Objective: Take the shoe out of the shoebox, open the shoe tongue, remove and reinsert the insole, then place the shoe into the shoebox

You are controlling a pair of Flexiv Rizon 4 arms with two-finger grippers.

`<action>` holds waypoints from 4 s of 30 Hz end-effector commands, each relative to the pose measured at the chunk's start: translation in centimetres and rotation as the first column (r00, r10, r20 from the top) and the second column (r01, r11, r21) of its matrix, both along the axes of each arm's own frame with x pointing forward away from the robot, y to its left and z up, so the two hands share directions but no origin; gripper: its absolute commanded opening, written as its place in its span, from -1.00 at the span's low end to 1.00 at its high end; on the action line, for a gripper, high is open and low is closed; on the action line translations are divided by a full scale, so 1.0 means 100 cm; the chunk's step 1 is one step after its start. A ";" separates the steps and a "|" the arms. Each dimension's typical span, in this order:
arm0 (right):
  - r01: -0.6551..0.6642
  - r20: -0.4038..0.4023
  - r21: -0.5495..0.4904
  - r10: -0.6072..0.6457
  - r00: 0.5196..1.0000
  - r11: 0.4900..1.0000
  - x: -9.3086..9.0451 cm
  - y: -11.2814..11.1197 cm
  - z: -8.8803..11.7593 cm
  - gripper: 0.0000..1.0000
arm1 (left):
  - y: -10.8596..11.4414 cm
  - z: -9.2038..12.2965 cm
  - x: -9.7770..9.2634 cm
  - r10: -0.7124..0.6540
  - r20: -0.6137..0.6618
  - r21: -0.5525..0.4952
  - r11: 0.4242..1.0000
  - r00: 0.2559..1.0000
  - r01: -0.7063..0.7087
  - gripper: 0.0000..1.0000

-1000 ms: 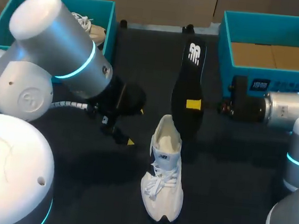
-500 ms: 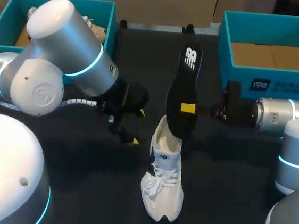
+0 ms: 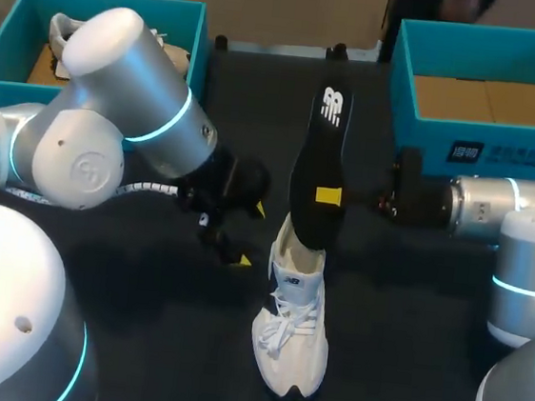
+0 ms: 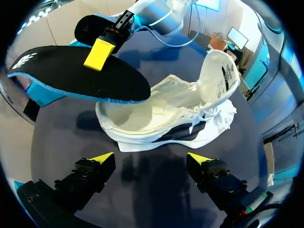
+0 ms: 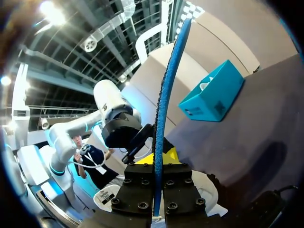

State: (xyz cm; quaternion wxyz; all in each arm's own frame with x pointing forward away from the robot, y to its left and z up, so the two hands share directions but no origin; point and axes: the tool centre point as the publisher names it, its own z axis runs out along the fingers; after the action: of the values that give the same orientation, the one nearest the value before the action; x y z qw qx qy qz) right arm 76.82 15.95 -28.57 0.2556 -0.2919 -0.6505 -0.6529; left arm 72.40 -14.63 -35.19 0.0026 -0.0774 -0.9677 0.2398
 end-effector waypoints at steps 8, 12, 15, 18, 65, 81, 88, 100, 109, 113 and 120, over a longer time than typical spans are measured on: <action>0.017 0.016 0.017 -0.017 1.000 1.000 0.000 0.007 -0.010 -1.00 | -0.013 -0.014 0.002 -0.032 -0.014 0.020 0.999 0.999 0.032 1.00; 0.027 0.019 0.019 -0.027 0.999 0.999 -0.001 0.006 -0.009 -1.00 | -0.013 -0.014 0.002 -0.032 -0.014 0.020 0.999 0.999 0.032 1.00; 0.027 0.019 0.019 -0.027 0.999 0.999 -0.001 0.006 -0.009 -1.00 | -0.013 -0.014 0.002 -0.032 -0.014 0.020 0.999 0.999 0.032 1.00; 0.027 0.019 0.019 -0.027 0.999 0.999 -0.001 0.006 -0.009 -1.00 | -0.013 -0.014 0.002 -0.032 -0.014 0.020 0.999 0.999 0.032 1.00; 0.158 0.140 0.018 -0.159 0.977 0.987 -0.002 0.014 -0.014 -1.00 | -0.015 -0.014 0.016 0.061 -0.028 0.013 0.998 0.998 -0.061 1.00; 0.177 0.172 0.034 -0.180 0.968 0.984 -0.008 0.013 -0.022 -1.00 | -0.015 -0.014 0.016 0.060 -0.031 0.011 0.998 0.998 -0.060 1.00; 0.170 0.171 0.045 -0.176 0.969 0.984 -0.014 0.010 -0.026 -1.00 | -0.015 -0.014 0.016 0.060 -0.031 0.011 0.998 0.998 -0.060 1.00; 0.154 0.150 0.040 -0.159 0.976 0.987 -0.029 0.010 -0.040 -1.00 | -0.015 -0.014 0.016 0.060 -0.031 0.011 0.998 0.998 -0.060 1.00; 0.125 0.161 0.031 -0.128 0.979 0.992 -0.040 0.014 -0.051 -1.00 | -0.015 -0.014 0.016 0.060 -0.031 0.011 0.998 0.998 -0.060 1.00; 0.109 0.158 0.027 -0.112 0.981 0.994 -0.045 0.016 -0.054 -1.00 | -0.015 -0.014 0.016 0.060 -0.031 0.011 0.998 0.998 -0.060 1.00; 0.103 0.137 0.013 -0.104 0.985 0.995 -0.054 0.018 -0.064 -1.00 | -0.015 -0.014 0.016 0.060 -0.031 0.011 0.998 0.998 -0.060 1.00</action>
State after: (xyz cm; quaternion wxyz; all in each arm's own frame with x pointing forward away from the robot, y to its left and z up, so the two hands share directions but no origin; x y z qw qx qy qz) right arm 71.89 17.42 -34.35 0.1781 -0.2769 -0.6489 -0.6860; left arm 73.95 -16.10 -36.42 0.0110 -0.0440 -0.9709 0.2352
